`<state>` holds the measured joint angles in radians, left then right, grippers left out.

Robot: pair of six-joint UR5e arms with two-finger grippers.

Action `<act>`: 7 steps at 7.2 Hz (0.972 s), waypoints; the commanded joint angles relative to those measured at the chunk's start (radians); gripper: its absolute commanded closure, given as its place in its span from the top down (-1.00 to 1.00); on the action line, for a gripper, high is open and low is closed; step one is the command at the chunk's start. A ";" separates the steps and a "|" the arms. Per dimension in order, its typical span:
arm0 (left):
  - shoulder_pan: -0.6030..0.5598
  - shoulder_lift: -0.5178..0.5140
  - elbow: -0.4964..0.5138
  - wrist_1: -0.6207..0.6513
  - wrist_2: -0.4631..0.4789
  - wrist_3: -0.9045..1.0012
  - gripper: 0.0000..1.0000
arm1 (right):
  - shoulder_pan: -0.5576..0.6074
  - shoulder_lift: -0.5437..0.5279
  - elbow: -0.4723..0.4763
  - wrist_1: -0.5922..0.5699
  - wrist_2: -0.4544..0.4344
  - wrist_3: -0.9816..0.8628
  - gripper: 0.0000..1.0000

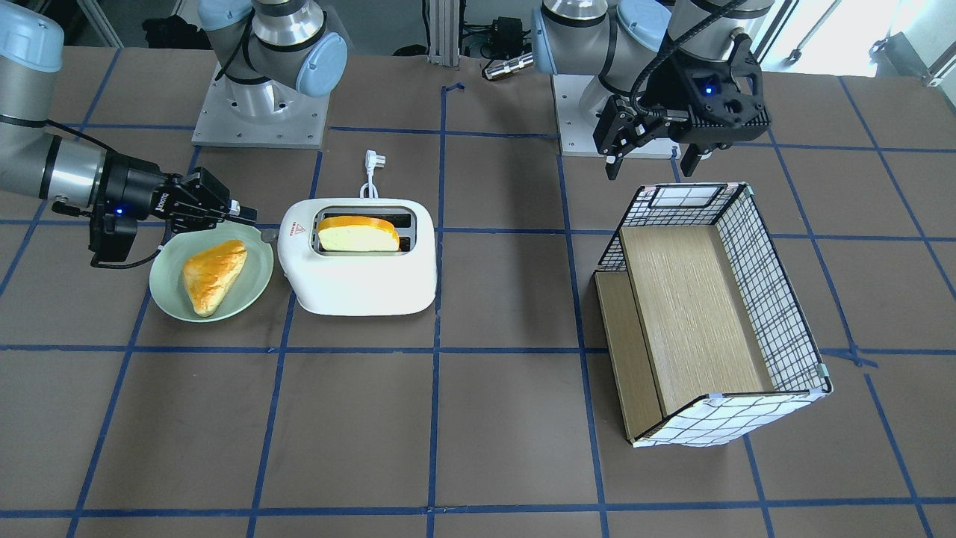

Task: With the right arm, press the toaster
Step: 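Press the toaster lever down with the right gripper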

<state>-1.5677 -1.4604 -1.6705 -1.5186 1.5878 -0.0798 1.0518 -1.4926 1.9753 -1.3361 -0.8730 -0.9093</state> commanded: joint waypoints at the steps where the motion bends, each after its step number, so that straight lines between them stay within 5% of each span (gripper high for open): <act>1: 0.000 0.000 0.000 0.000 0.000 0.000 1.00 | -0.003 0.005 0.019 -0.002 0.041 -0.026 -1.00; 7: 0.000 0.000 0.000 0.000 0.000 0.000 1.00 | -0.003 0.028 0.077 -0.097 0.060 -0.040 -1.00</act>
<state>-1.5677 -1.4604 -1.6705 -1.5186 1.5877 -0.0798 1.0492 -1.4667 2.0376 -1.4044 -0.8142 -0.9521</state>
